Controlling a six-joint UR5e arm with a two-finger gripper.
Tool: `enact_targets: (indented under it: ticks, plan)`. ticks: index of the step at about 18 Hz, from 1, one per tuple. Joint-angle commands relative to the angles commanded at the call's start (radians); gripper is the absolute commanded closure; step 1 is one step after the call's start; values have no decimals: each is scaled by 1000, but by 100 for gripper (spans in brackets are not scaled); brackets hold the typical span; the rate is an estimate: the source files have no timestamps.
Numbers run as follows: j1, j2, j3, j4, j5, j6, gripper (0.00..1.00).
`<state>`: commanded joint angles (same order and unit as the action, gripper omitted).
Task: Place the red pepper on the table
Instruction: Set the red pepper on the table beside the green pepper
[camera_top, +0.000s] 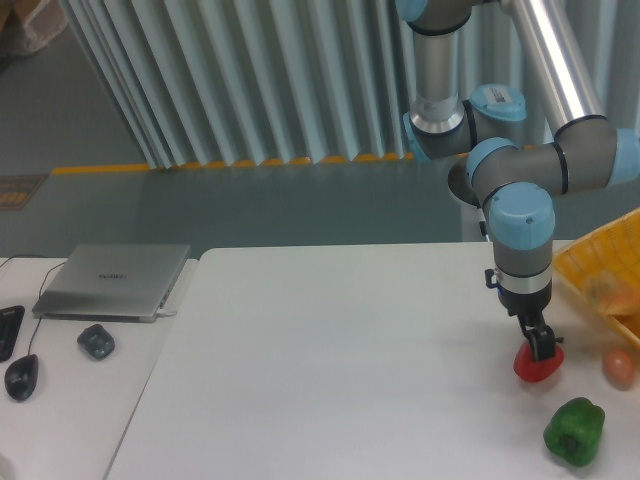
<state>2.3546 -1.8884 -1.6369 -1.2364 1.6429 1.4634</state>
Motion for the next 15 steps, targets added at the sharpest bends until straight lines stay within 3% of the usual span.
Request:
enact_targets:
  ticks: [4,15]
  plan:
    - [-2,18,70,9,-3,-5,0]
    - [-17,49,72,8,-43,5,0]
